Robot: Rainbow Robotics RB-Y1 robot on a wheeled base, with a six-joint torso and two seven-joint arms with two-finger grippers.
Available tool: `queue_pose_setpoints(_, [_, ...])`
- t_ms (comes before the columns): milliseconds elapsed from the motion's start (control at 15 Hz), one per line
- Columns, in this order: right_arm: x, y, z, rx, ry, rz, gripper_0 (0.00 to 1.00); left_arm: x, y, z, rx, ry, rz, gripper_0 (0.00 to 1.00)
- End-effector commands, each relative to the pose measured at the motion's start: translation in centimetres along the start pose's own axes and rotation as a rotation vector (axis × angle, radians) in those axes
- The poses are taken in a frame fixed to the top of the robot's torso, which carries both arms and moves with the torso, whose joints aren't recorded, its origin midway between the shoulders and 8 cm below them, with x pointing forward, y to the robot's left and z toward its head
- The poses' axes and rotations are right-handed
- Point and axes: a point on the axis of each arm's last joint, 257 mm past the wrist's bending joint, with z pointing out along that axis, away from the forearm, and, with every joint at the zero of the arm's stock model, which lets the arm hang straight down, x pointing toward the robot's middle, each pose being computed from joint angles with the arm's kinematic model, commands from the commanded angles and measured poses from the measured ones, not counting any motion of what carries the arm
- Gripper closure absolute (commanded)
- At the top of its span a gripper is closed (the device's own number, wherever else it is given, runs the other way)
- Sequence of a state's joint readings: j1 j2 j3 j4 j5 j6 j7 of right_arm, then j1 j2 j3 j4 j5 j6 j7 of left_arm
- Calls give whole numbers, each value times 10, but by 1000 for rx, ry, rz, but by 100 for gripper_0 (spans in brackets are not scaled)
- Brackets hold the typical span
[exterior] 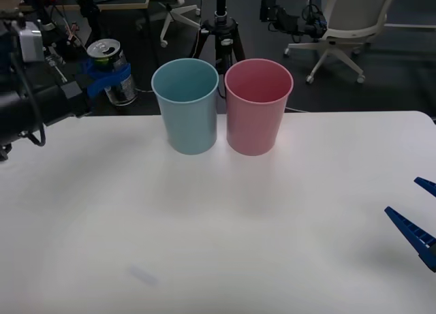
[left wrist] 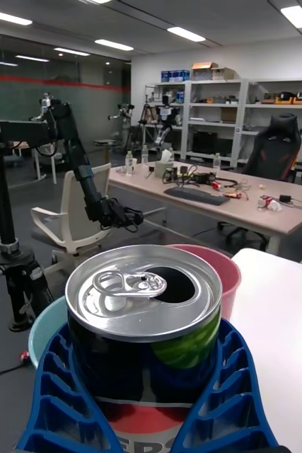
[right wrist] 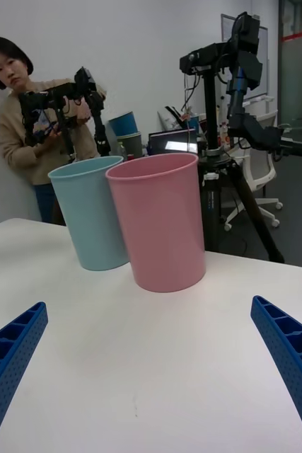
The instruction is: Grasp the object on the table and drop it into the matching bin: aluminum can to the light blue bin, PET bottle to the pink bin.
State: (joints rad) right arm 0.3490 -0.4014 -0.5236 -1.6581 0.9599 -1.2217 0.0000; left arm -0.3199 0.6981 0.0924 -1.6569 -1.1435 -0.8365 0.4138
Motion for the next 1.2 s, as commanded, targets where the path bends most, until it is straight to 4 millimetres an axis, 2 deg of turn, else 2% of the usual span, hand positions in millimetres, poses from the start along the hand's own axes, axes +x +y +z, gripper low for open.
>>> queue_pose_setpoints(67, [0,0,0,0,0,0,0,1,11,36,-13,-1,-15,100])
queue_pose_setpoints(267, [0,0,0,0,0,0,0,2,15,79,-9,-6,-44,100])
queue_pose_setpoints(600, [0,0,0,0,0,0,0,4,32,127,-40,13,-29,100])
queue_pose_setpoints(867, [0,0,0,0,0,0,0,9,42,150,-68,24,-49,100])
queue_pose_setpoints(1200, [0,0,0,0,0,0,0,22,48,160,-124,52,-3,100])
